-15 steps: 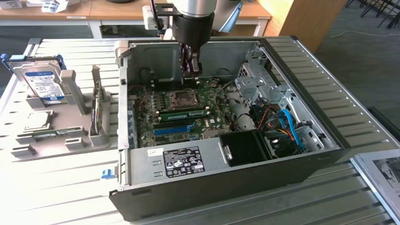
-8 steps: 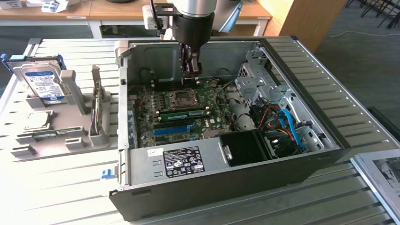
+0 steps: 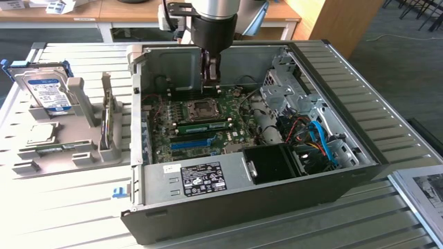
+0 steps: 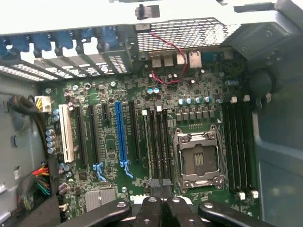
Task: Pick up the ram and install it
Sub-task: 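Press down the ram until it locks into place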
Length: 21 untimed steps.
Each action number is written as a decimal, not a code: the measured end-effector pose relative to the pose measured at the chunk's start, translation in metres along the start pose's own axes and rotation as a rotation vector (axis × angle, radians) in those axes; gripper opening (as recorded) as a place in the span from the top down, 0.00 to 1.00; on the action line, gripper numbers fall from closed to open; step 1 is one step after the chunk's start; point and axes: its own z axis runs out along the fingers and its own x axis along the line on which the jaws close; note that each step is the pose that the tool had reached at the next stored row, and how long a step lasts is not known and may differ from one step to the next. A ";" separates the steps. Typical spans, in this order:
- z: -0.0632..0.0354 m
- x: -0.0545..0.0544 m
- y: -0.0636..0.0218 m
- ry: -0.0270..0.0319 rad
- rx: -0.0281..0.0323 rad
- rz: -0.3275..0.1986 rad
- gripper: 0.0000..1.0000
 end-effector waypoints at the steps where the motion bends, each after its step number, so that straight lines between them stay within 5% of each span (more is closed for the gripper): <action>1: 0.0000 0.000 0.0000 0.0000 0.0004 0.013 0.90; 21: 0.0006 0.000 0.0000 -0.0011 0.0069 0.259 0.90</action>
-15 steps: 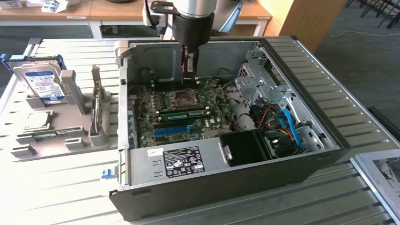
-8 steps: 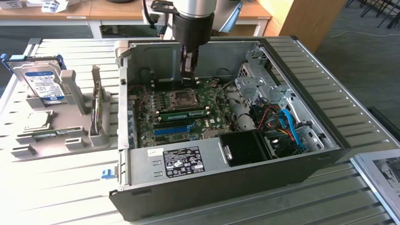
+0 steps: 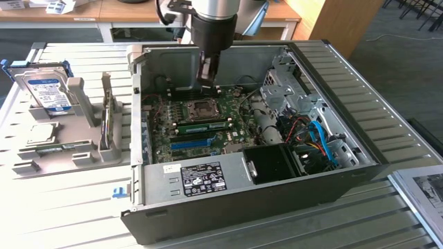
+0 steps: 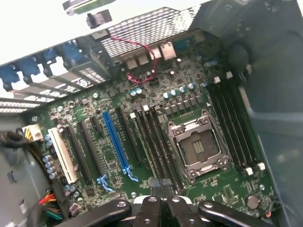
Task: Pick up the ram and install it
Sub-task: 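Press down the ram until it locks into place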
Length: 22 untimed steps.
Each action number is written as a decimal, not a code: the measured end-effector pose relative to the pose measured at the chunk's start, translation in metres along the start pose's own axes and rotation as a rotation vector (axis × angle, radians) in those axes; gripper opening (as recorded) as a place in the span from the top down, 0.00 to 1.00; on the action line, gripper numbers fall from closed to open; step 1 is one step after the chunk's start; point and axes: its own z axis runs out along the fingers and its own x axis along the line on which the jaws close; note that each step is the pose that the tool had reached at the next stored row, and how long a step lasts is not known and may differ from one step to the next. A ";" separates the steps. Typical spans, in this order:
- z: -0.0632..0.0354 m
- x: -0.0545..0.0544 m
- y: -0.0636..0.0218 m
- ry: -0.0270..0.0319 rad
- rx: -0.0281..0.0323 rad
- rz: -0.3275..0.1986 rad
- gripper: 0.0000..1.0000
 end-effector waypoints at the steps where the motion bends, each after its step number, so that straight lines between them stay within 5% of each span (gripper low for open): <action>1: 0.0000 0.000 0.0000 -0.0001 0.0004 0.014 0.90; 22: 0.0001 0.000 0.0000 -0.0010 0.0061 0.230 0.90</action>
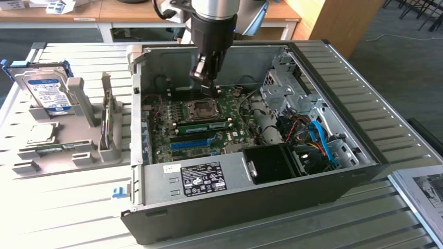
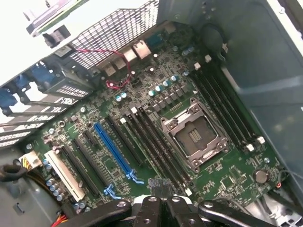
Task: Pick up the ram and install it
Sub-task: 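Press down the ram until it locks into place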
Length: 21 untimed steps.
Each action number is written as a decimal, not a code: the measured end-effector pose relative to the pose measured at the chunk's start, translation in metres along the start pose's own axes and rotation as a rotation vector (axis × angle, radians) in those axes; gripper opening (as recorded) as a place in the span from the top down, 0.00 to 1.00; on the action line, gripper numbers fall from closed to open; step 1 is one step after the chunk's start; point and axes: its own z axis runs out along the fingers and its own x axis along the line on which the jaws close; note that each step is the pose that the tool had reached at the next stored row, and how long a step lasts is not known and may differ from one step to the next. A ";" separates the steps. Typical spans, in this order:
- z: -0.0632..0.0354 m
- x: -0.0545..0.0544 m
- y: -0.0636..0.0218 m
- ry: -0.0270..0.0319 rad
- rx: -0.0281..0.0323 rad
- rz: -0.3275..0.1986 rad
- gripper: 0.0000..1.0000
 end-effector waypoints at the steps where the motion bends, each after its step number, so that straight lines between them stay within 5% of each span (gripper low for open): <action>1: 0.0000 0.000 0.0000 0.0000 0.0002 0.009 0.90; 21: 0.0000 0.000 0.0000 -0.0009 0.0058 0.220 0.90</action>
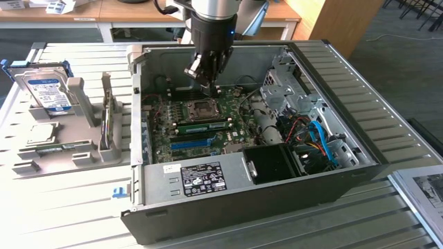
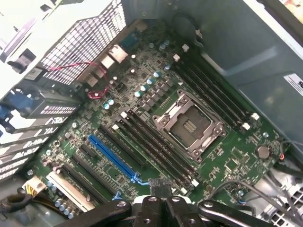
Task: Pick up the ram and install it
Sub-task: 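Press down the ram until it locks into place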
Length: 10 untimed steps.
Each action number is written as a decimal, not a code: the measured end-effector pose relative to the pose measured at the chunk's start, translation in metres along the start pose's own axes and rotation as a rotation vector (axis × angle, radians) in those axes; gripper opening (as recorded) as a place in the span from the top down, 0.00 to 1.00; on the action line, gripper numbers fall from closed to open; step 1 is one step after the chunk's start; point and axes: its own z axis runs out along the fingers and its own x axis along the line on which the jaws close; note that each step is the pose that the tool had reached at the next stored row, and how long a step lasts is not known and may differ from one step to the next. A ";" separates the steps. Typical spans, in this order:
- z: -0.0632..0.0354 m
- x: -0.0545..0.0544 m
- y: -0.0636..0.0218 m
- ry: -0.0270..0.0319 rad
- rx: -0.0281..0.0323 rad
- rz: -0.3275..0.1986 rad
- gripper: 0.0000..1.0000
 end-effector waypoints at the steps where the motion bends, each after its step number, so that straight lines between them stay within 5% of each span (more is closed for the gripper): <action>1: 0.0000 0.000 0.0000 0.0000 0.0002 0.010 0.90; 10: 0.0000 0.000 0.0000 -0.0004 0.0022 0.084 0.90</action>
